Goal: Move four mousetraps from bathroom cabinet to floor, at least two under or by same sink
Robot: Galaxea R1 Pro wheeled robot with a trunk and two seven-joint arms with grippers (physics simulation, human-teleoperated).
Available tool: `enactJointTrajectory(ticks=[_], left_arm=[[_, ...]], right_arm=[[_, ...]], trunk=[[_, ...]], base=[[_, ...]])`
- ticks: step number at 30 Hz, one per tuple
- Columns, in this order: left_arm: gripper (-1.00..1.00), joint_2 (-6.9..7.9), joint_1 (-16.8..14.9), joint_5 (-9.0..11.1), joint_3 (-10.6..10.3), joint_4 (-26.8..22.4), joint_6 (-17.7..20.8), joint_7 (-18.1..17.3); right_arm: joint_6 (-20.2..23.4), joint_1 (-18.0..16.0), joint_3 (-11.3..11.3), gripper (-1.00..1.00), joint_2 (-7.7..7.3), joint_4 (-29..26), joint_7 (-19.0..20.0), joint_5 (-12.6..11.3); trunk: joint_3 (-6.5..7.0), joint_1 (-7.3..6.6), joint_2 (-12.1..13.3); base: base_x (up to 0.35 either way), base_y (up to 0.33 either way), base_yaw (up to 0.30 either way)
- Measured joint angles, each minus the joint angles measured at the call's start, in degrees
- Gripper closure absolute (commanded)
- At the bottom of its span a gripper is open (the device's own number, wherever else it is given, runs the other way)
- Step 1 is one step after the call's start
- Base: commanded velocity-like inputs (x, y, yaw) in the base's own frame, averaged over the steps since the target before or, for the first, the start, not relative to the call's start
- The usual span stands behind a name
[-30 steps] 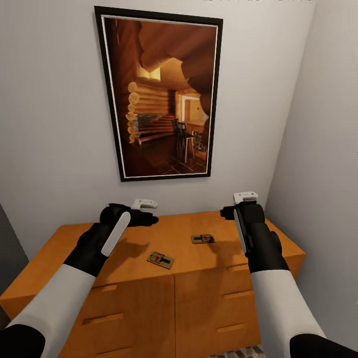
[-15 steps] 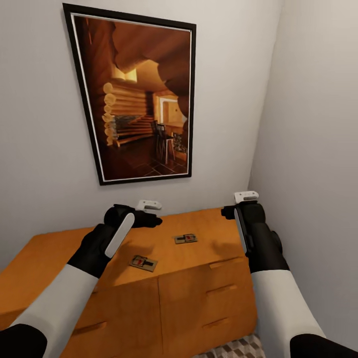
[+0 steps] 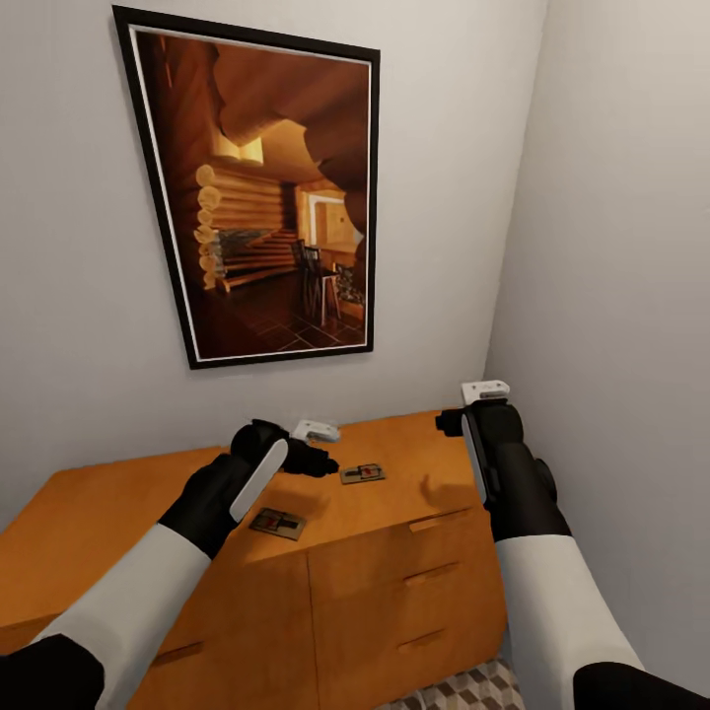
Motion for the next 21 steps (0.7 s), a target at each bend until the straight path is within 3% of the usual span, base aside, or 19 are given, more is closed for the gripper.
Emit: enactJointTrajectory(ticks=[8, 17, 21], left_arm=[[-1.00, 0.07, -3.59, -0.11, -0.48, 2.23, 0.00, -4.52], [-1.00, -0.66, -4.49, -0.05, -0.79, 0.85, 0.00, -5.60], [-1.00, -0.77, -4.58, 0.13, -0.88, 0.06, -0.01, -5.71]], right_arm=[[0.00, 0.00, 0.00, -1.00, 0.02, 0.08, 0.02, -0.01], [0.00, 0.00, 0.01, -1.00, 0.01, 0.09, -0.01, 0.07], [0.01, 0.00, 0.00, -1.00, 0.11, 0.08, -0.09, 0.13]], trunk=[[0.01, 0.00, -0.01], [0.00, 0.00, -0.01], [0.00, 0.00, -0.01]], base=[[0.000, 0.000, -0.001], [0.000, 0.000, -0.008], [0.000, 0.000, -0.148]])
